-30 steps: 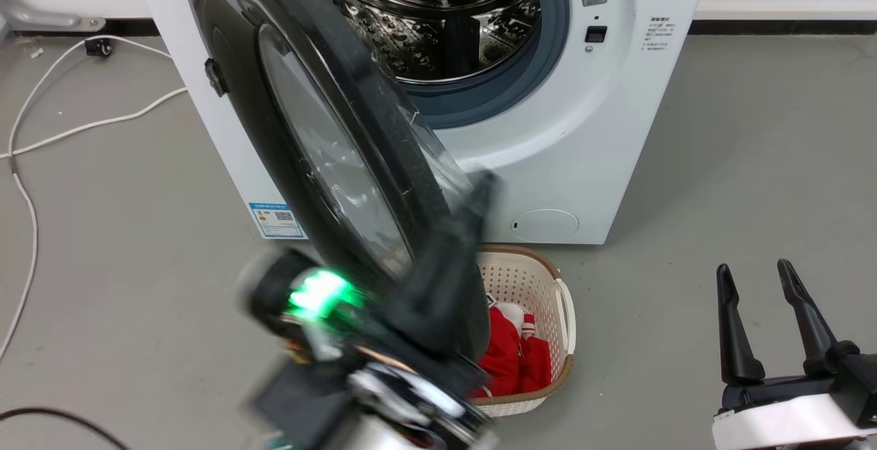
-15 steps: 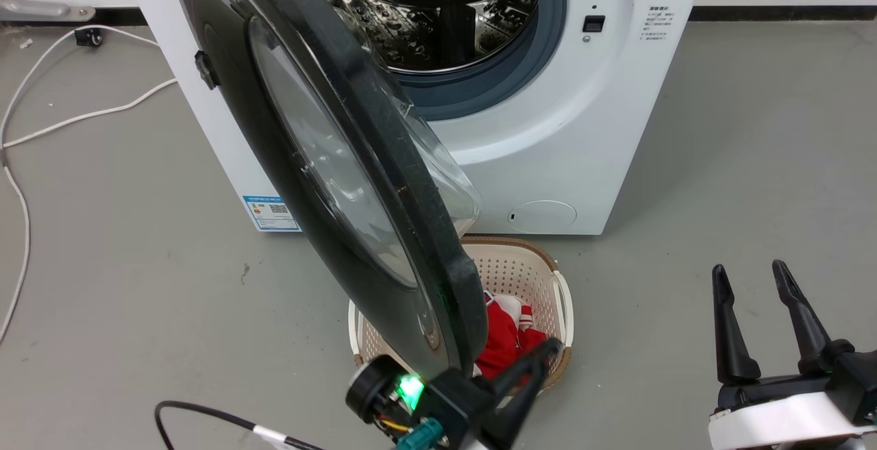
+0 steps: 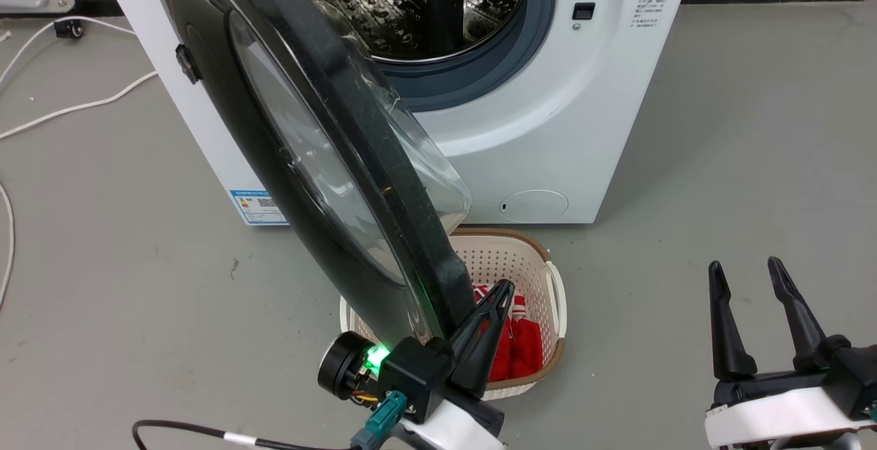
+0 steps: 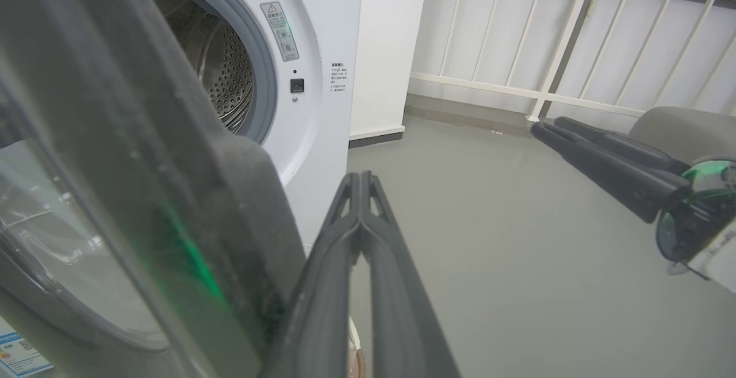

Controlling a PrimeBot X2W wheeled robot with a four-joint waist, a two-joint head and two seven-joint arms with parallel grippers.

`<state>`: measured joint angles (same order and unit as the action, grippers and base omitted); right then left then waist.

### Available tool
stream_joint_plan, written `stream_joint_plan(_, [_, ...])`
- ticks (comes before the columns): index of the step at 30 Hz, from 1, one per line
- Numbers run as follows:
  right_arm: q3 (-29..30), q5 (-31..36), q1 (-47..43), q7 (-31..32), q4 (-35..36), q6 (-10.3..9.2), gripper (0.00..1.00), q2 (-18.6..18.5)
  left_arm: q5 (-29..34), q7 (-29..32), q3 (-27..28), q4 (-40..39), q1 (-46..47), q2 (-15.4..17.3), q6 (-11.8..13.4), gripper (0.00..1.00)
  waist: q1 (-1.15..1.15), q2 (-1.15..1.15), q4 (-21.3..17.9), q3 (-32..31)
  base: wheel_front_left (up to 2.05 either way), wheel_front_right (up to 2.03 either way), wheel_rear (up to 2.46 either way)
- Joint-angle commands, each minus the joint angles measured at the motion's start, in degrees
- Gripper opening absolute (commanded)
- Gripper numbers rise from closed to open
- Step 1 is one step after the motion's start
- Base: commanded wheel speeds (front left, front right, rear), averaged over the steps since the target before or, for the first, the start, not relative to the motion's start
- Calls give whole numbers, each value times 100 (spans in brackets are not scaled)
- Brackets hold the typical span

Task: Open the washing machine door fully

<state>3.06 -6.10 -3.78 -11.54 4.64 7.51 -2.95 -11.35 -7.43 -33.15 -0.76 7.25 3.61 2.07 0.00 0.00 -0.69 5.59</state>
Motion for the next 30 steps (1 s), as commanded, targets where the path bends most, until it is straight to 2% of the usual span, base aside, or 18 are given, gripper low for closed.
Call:
stream_joint_plan(1, [-9, -45, 98, -17, -41, -4, 100, 14, -26, -22, 115, 15, -16, 56, 138, 0, 0, 0, 29, 23, 0, 0, 0])
stream_joint_plan(8, [1, -84, 104, -32, -80, -4, 100, 14, 66, 165, 123, -421, -376, 229, 381, 0, 0, 0, 170, 21, 0, 0, 0])
stream_joint_plan(15, [67, -81, 93, -21, -42, -4, 100, 14, 97, 447, 152, -1140, -840, 441, 613, 0, 0, 0, 562, 93, 0, 0, 0])
stream_joint_plan(25, [282, -37, -87, 52, 48, -4, 100, 13, 227, 595, 295, -1938, -1326, 614, 1025, 0, 0, 0, 1512, 111, 0, 0, 0])
stream_joint_plan(30, [276, -41, -106, 127, 155, -4, 100, 12, 152, 672, 447, -2027, -1487, 676, 1170, 0, 0, 0, 1966, 95, 0, 0, 0])
